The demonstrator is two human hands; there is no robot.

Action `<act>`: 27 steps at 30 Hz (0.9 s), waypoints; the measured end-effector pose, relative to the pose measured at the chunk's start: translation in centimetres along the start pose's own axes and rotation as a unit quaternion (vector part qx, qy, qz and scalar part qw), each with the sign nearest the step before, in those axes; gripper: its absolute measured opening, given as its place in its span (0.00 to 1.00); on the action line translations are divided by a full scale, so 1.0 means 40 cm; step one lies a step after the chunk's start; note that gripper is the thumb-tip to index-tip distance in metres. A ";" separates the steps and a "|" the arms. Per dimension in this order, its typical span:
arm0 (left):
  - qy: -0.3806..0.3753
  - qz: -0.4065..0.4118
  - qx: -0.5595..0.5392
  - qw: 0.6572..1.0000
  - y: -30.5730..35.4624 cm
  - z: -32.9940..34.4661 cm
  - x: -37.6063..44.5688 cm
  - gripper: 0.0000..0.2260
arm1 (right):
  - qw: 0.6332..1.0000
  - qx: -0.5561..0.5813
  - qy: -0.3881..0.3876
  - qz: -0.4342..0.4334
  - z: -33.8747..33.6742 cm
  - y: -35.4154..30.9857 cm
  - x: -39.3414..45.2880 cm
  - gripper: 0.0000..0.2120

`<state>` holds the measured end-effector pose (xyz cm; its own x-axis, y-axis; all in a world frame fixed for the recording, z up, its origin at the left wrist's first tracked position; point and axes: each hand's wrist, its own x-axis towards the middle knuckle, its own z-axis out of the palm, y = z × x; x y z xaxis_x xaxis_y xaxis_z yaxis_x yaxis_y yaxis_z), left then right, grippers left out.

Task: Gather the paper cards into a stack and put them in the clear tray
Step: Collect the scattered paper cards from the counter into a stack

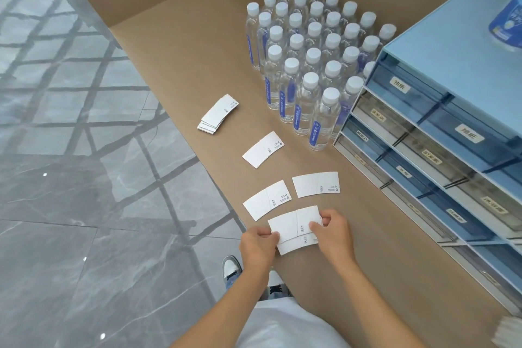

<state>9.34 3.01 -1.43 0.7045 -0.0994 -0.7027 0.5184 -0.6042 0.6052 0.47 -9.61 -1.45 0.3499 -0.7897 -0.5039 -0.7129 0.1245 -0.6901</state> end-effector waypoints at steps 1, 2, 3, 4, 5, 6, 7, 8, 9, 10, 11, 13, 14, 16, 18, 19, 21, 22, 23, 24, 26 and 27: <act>-0.009 0.001 -0.012 1.000 0.003 0.002 0.001 0.00 | 1.000 0.008 0.004 0.001 -0.006 0.001 0.003 0.07; -0.017 0.004 -0.023 1.000 0.007 0.005 0.003 0.02 | 1.000 0.013 0.010 0.000 -0.013 0.002 0.008 0.06; -0.024 0.007 -0.030 0.999 0.012 0.009 0.005 0.02 | 1.000 0.015 0.016 -0.001 -0.019 0.002 0.014 0.05; -0.031 0.011 -0.036 0.999 0.021 0.014 0.006 0.03 | 1.000 0.016 0.022 -0.001 -0.025 0.001 0.021 0.04; -0.039 0.017 -0.039 0.998 0.032 0.021 0.009 0.04 | 0.999 0.018 0.030 0.000 -0.032 -0.001 0.027 0.04; -0.046 0.024 -0.040 0.998 0.046 0.027 0.012 0.04 | 0.999 0.022 0.038 -0.001 -0.039 -0.005 0.035 0.04; -0.051 0.029 -0.042 0.997 0.061 0.036 0.016 0.04 | 0.999 0.029 0.045 -0.003 -0.046 -0.010 0.041 0.04; -0.052 0.034 -0.042 0.997 0.078 0.044 0.020 0.04 | 0.998 0.035 0.052 -0.005 -0.054 -0.015 0.049 0.05; -0.050 0.041 -0.035 0.997 0.094 0.054 0.025 0.04 | 0.998 0.039 0.058 -0.006 -0.061 -0.020 0.057 0.05; -0.044 0.048 -0.021 0.998 0.111 0.063 0.029 0.04 | 0.997 0.039 0.064 -0.006 -0.069 -0.024 0.067 0.05; -0.040 0.054 -0.008 0.998 0.127 0.073 0.033 0.04 | 0.997 0.039 0.071 -0.005 -0.076 -0.029 0.077 0.05; -0.041 0.059 0.014 0.997 0.159 0.094 0.036 0.06 | 0.995 0.040 0.088 -0.004 -0.088 -0.036 0.100 0.05; -0.044 0.058 0.024 0.997 0.172 0.104 0.039 0.06 | 0.995 0.038 0.097 -0.004 -0.092 -0.040 0.112 0.05; -0.047 0.055 0.040 0.997 0.193 0.124 0.047 0.06 | 0.994 0.033 0.106 0.000 -0.097 -0.047 0.134 0.05; -0.047 0.050 0.048 0.997 0.208 0.139 0.055 0.06 | 0.994 0.027 0.108 0.004 -0.100 -0.052 0.150 0.05; -0.047 0.048 0.050 0.997 0.213 0.145 0.059 0.05 | 0.994 0.020 0.108 0.006 -0.101 -0.055 0.157 0.06; -0.044 0.047 0.052 0.997 0.225 0.156 0.067 0.04 | 0.994 0.008 0.106 0.011 -0.102 -0.059 0.170 0.08; -0.041 0.046 0.051 0.997 0.231 0.160 0.071 0.04 | 0.994 0.005 0.105 0.014 -0.101 -0.059 0.177 0.09; -0.037 0.044 0.051 0.997 0.236 0.163 0.075 0.04 | 0.994 0.003 0.103 0.017 -0.099 -0.058 0.184 0.09; -0.033 0.041 0.050 0.997 0.241 0.166 0.079 0.03 | 0.994 0.004 0.102 0.022 -0.097 -0.057 0.191 0.09; -0.028 0.037 0.046 0.998 0.248 0.173 0.086 0.02 | 0.994 0.010 0.101 0.034 -0.091 -0.053 0.205 0.07; -0.027 0.037 0.044 0.998 0.250 0.177 0.090 0.03 | 0.994 0.013 0.100 0.038 -0.088 -0.051 0.211 0.07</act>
<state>13.64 -8.99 -0.55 0.7105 -0.1875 -0.6783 0.4201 -0.6603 0.6225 2.72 -18.65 -2.45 0.1662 -0.8813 -0.4424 -0.7162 0.2005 -0.6685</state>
